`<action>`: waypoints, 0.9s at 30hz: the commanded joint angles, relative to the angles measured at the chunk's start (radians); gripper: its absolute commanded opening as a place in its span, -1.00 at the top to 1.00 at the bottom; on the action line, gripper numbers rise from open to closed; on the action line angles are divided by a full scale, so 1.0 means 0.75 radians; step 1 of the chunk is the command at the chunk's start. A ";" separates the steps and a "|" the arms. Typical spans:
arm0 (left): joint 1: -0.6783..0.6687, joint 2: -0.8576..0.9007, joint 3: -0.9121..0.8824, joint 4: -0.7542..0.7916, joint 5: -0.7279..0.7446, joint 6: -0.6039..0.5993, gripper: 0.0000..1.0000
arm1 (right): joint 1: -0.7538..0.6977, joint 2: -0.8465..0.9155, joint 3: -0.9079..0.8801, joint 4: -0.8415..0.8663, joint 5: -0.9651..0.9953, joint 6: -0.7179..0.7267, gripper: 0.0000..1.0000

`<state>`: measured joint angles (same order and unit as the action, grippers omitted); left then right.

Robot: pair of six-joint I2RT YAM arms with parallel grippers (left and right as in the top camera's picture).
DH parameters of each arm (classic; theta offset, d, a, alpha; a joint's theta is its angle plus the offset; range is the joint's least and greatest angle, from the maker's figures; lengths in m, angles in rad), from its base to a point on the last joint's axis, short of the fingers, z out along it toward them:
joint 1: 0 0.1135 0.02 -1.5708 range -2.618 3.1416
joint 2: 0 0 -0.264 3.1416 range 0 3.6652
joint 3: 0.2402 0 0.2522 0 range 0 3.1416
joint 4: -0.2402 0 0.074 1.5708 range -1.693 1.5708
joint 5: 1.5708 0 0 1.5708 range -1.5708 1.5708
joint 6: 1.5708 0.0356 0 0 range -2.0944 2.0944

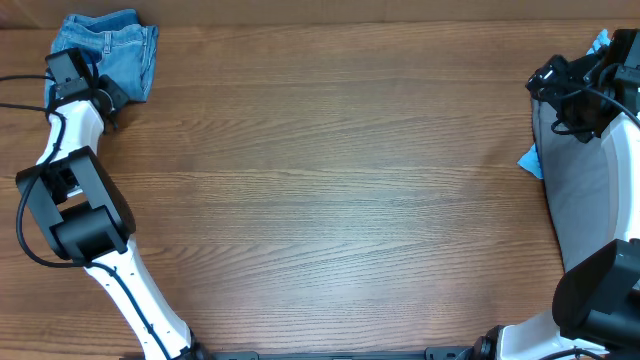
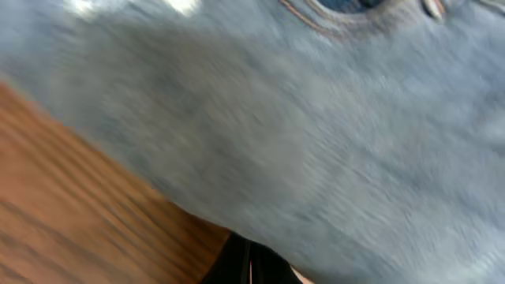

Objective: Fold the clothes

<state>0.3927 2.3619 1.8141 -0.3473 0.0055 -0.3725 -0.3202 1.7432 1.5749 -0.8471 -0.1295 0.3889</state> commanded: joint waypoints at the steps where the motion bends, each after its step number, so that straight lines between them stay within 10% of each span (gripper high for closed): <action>1: -0.018 -0.115 0.082 -0.036 0.178 0.082 0.92 | -0.001 0.003 0.022 0.006 0.008 0.007 -1.00; 13: -0.045 -0.389 0.094 -0.158 0.108 0.084 0.92 | -0.001 0.003 0.022 0.006 0.008 0.007 -1.00; 27: -0.045 0.055 0.094 -0.019 -0.085 0.119 0.92 | -0.001 0.003 0.022 0.006 0.008 0.007 -1.00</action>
<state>0.3557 2.3157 1.8893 -0.3573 -0.0315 -0.3099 -0.3202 1.7432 1.5749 -0.8474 -0.1295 0.3889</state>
